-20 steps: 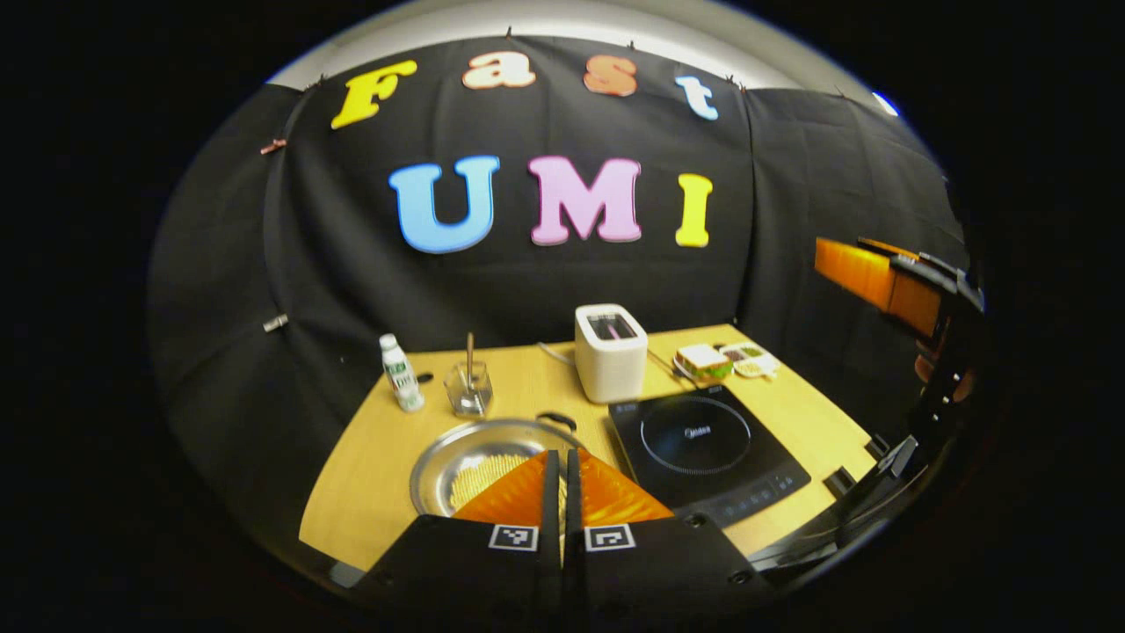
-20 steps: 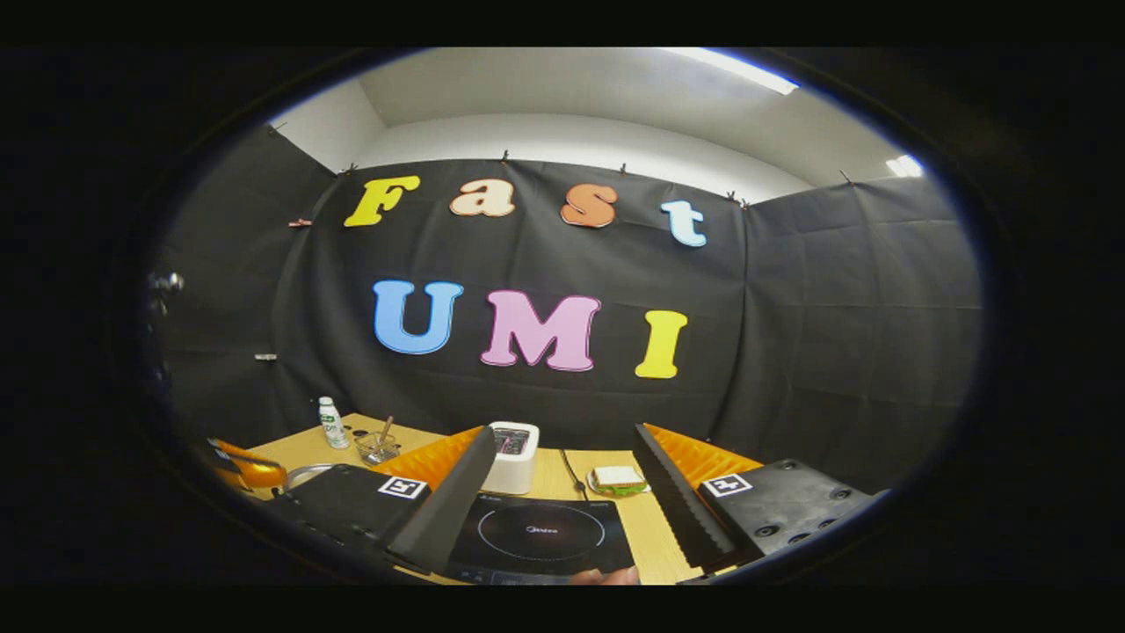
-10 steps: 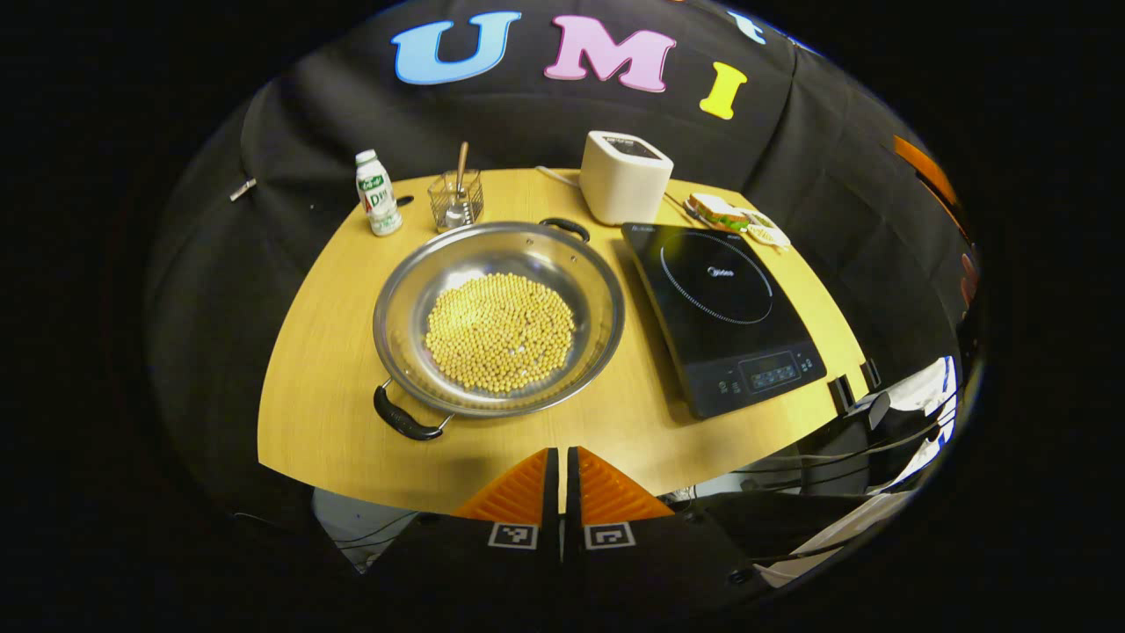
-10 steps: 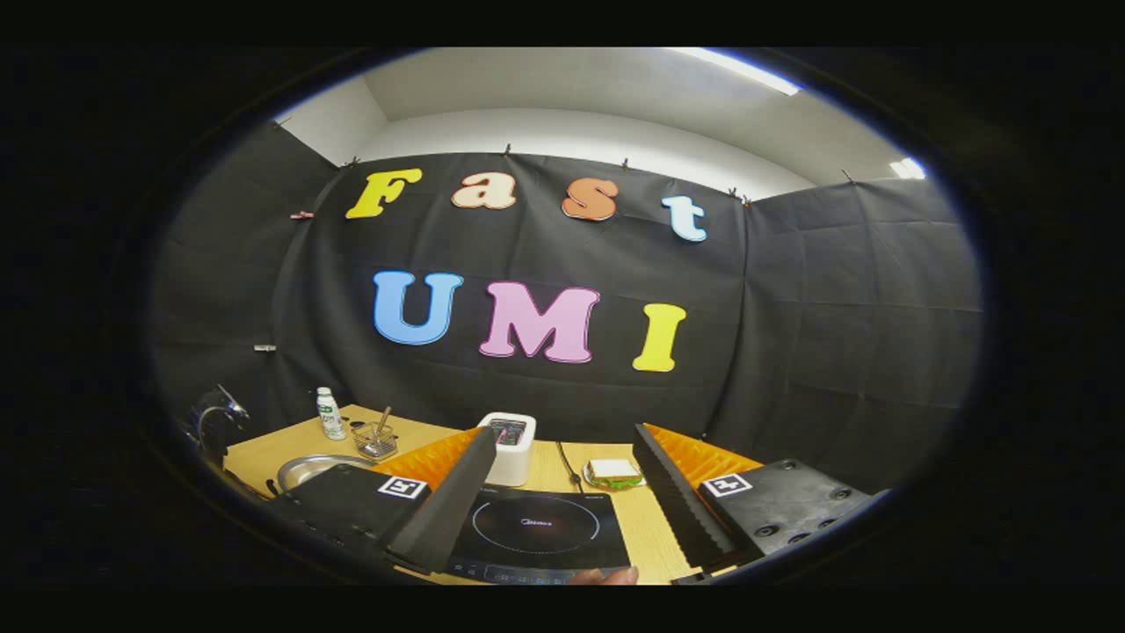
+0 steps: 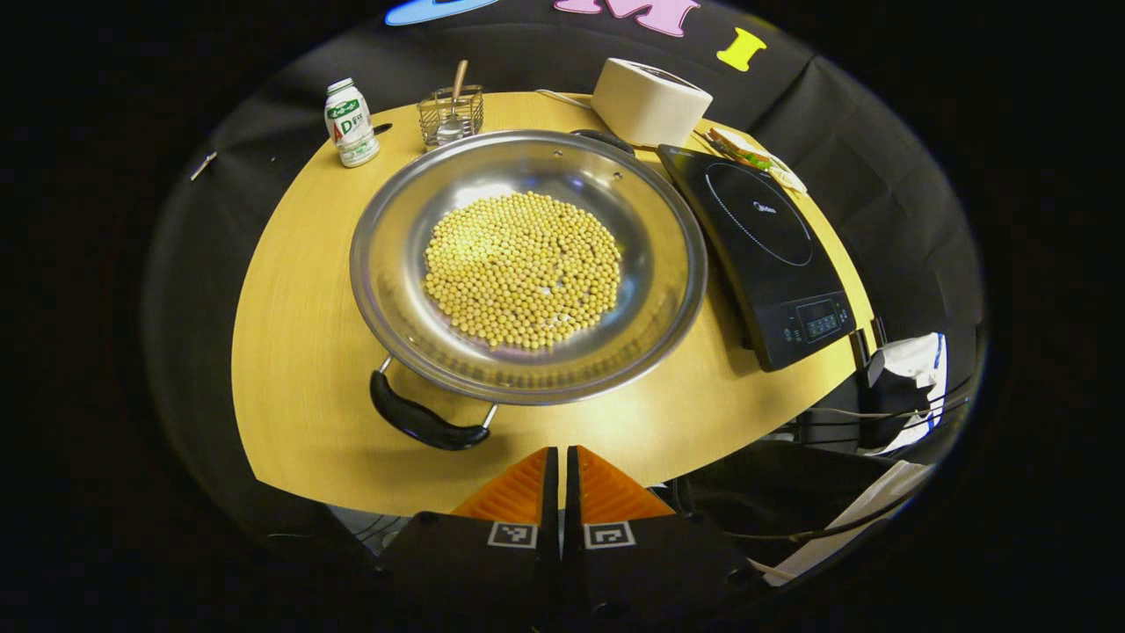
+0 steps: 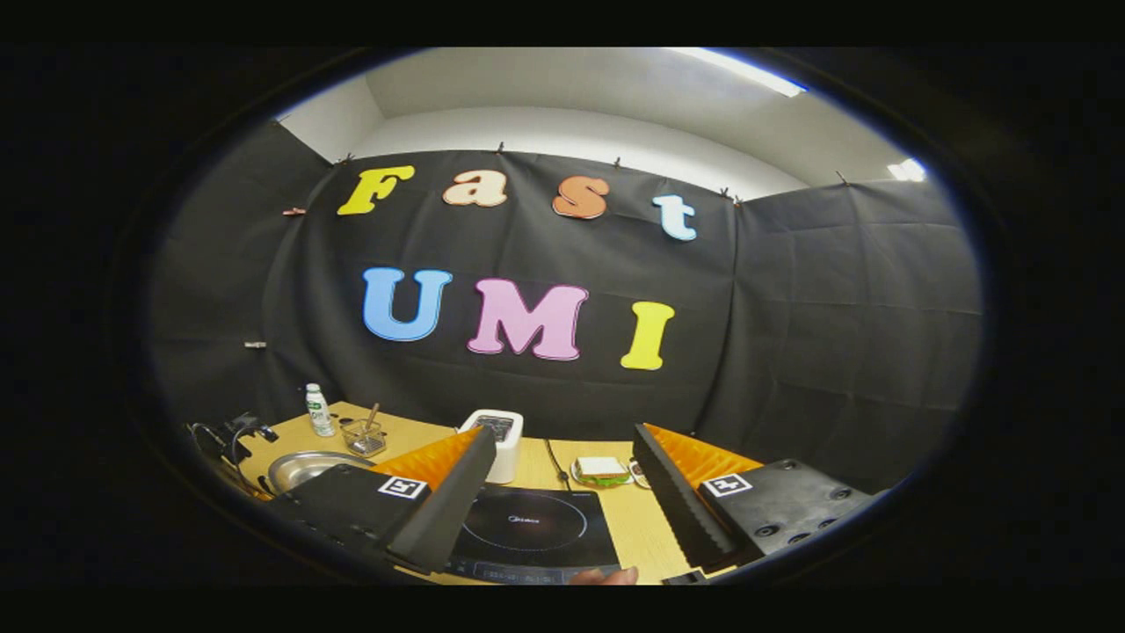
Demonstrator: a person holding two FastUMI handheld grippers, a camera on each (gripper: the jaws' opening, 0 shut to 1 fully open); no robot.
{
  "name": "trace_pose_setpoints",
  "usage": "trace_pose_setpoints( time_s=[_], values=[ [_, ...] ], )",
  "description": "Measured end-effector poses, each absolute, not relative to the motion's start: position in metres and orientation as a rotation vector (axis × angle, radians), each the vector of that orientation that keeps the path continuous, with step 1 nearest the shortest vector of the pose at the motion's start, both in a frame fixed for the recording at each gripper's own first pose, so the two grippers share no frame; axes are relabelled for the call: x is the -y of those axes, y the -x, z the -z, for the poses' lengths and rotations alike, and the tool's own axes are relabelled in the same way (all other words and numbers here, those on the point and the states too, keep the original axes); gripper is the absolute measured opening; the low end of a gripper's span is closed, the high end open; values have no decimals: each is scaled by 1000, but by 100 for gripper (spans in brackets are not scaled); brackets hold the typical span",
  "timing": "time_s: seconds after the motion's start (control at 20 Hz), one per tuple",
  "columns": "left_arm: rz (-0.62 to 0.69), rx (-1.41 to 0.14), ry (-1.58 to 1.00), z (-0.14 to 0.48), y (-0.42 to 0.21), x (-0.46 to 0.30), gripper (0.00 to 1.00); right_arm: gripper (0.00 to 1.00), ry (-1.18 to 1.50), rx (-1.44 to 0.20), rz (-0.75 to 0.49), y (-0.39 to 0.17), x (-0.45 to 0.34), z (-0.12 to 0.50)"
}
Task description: First push the handle of the pot to place it horizontally, then grasp the pot with both hands and set it on the induction cooktop.
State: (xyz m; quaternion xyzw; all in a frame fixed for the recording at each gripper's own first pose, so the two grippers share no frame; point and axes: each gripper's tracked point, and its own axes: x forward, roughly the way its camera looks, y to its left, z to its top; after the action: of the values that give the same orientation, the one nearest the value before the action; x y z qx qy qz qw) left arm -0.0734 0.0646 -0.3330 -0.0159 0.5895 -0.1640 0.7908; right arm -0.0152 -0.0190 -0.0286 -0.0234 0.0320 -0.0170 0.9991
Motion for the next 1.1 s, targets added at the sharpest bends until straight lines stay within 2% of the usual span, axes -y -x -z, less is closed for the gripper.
trace_pose_setpoints(
  time_s=[0.1,0.25,0.6,0.75,1.1],
  values=[
    [346,-1281,30,338,69,-70,5,96,53,-67,36,15,19,30],
    [339,-1291,36,343,63,-73,5,99,55,-66,47,14,21,30],
    [320,-1276,58,345,54,-81,5,98,70,-76,57,10,22,35],
    [304,-1270,38,346,46,-99,5,96,74,-82,50,9,15,38],
    [285,-1267,-71,351,25,-147,5,99,89,-91,46,5,9,42]
  ],
)
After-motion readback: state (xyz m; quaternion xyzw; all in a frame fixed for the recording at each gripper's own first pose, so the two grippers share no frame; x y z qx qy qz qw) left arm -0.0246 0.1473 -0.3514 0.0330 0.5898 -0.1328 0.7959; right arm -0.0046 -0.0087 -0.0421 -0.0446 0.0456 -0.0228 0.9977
